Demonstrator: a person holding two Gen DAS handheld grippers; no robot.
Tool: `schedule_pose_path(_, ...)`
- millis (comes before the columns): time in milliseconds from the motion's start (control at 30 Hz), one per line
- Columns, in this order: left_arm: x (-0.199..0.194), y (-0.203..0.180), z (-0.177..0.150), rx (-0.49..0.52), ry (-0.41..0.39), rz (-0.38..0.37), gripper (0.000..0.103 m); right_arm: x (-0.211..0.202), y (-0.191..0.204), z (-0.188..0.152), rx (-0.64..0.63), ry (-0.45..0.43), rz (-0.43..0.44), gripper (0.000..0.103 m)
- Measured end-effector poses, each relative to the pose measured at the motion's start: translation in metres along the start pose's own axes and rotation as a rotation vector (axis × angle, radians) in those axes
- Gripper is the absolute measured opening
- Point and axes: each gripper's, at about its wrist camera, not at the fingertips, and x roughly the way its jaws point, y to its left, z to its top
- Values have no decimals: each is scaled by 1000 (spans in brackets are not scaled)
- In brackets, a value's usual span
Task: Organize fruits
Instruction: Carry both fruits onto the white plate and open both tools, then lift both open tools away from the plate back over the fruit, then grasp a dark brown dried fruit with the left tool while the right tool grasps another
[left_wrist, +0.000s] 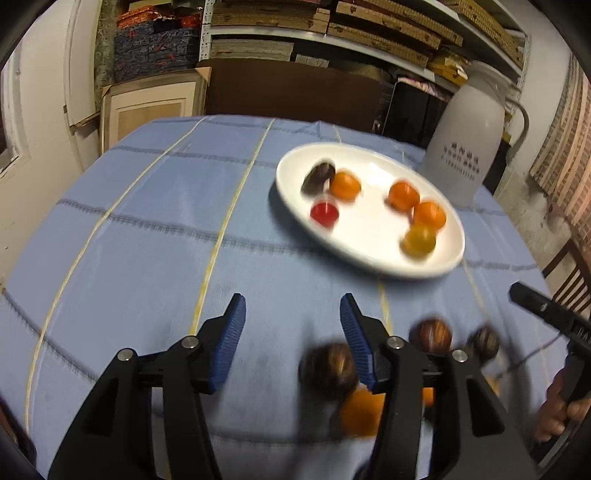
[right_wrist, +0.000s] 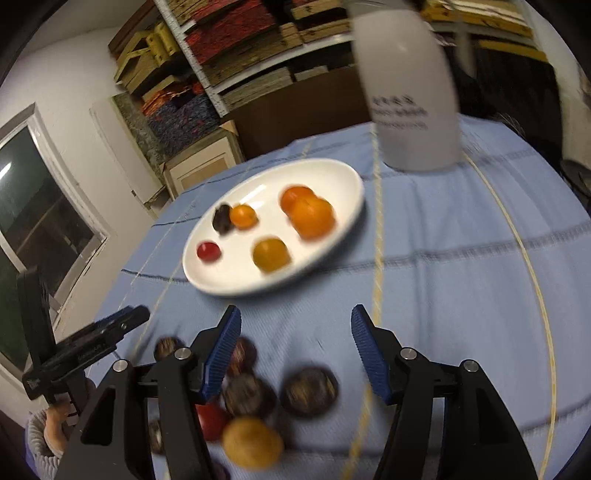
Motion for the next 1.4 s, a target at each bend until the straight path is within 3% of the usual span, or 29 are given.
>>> schedule_pose_path(133,-2,-5,-22,22,30,24,54,-13,-18,-18,64,1,0,66)
schedule_pose_path(400,10,-19,-23,77,48,14,57,-20,-19,-28,66,-17,-17,72)
schedule_pose_path(533,15,-21,-22,103,59,24,71,-19,-14,-30,47,-5,-21,72)
schedule_pose_path(733,9,11,-18,15,56,66,73,-18,-15,-30,48,-5,-33,75)
schedule_pose_path(833,4,26,-17,-25,36,135,70,-19,-15,-30,45,-4,-34,75)
schedule_pose_path(933,-3,33,-19,-57,28,104,70,-20,-12,-31,24,-9,-38,75)
schedule_pose_path(1167,-1,12,-34,47,52,114,70,-21,-11,-32,17,-11,-47,75)
schedule_pose_path(1400,12,5,-35,79,82,92,51,-18,-8,-33,5,-4,-57,75)
